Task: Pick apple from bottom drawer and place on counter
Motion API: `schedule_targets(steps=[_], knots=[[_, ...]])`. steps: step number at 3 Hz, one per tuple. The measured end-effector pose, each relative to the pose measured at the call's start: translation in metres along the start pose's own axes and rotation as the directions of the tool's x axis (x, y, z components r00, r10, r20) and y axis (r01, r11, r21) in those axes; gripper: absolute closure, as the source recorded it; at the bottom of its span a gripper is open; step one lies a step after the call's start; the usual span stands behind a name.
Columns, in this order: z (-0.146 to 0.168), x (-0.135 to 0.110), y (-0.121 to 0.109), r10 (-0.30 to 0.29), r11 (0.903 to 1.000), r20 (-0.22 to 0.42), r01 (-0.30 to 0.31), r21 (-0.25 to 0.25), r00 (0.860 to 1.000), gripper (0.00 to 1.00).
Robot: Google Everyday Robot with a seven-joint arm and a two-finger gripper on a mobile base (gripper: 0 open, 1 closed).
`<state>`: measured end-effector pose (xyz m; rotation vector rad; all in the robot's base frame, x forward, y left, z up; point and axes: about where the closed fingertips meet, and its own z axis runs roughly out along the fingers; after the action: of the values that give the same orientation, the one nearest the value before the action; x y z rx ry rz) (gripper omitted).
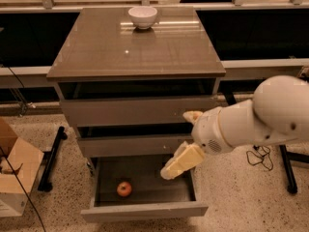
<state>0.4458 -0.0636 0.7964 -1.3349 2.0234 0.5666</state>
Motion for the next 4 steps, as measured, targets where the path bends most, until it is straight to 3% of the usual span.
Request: schedule_targets(steps=[2,3,4], knots=[[0.116,0.045,-0.023,0.067,0.9945,0.194,-0.050,-0.091,0.979,0.00],[0.143,0.071,-0.017,0.128,0.9837,0.199,-0.098,-0.150,0.972,0.00],[0.145,0.070,-0.017,0.124,0.9838,0.195,-0.095,-0.152,0.973,0.00]])
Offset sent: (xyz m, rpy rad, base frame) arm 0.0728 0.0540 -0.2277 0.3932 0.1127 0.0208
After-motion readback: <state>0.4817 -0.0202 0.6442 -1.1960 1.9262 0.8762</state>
